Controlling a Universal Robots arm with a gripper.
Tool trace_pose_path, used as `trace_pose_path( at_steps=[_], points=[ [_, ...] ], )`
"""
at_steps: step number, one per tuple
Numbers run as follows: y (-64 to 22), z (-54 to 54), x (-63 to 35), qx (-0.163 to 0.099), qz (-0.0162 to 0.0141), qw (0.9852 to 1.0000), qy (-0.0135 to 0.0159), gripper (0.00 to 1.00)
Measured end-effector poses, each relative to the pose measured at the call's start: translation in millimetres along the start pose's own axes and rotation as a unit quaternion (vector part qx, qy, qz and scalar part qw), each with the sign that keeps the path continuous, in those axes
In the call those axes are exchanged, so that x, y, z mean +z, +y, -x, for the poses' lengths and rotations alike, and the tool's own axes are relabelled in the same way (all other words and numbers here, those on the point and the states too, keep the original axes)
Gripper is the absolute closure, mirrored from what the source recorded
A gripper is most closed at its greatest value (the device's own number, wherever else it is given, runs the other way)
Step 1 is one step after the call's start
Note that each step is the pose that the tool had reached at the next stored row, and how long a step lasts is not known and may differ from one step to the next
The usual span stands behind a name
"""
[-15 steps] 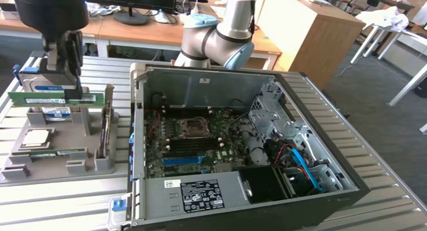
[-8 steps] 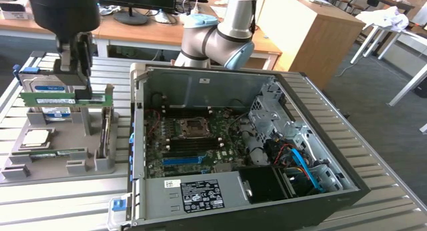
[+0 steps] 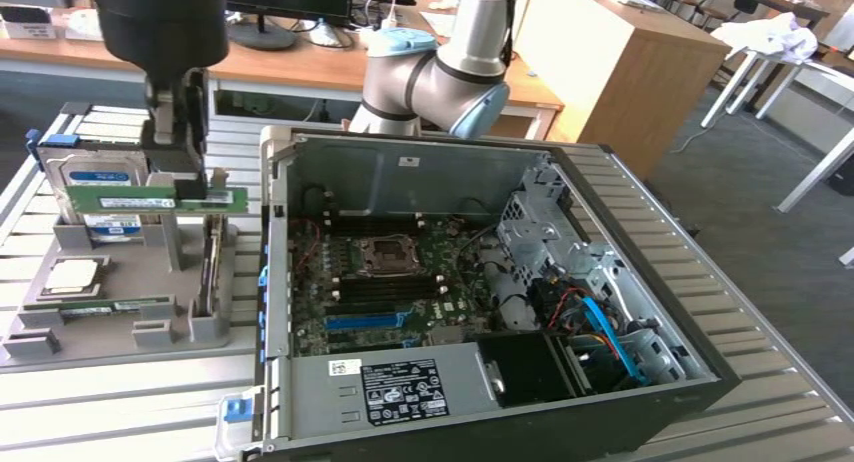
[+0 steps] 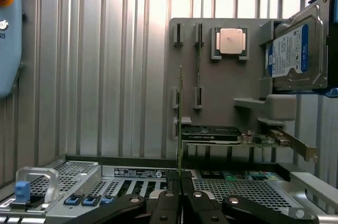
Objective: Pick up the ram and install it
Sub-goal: 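Pick up the ram and move it above insertion slot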
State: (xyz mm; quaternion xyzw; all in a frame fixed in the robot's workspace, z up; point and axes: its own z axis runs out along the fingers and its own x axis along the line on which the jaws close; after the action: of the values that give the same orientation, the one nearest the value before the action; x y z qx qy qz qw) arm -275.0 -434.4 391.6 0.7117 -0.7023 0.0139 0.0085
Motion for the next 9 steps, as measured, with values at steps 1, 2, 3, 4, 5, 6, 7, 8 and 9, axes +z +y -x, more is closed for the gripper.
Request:
trace_pose_path(
  at_steps=[1,2,3,4,5,6,7,8,9],
  points=[
    [-2.4,-0.1,0.0,0.0,0.0,1.0,0.0,0.88],
    [-4.7,-0.1,0.0,0.0,0.0,1.0,0.0,0.88],
    [-7.1,-0.1,0.1,0.0,0.0,1.0,0.0,0.88],
    [-9.5,-0.1,0.0,0.0,0.0,1.0,0.0,0.88],
    [-12.0,-0.1,0.1,0.0,0.0,1.0,0.0,0.88],
    [-14.6,-0.2,0.1,0.0,0.0,1.0,0.0,0.88],
    [-17.1,-0.2,0.1,0.0,0.0,1.0,0.0,0.88],
    [-19.6,-0.2,0.2,0.0,0.0,1.0,0.0,0.88],
    [-22.1,-0.3,0.2,0.0,0.0,1.0,0.0,0.88]
  ],
)
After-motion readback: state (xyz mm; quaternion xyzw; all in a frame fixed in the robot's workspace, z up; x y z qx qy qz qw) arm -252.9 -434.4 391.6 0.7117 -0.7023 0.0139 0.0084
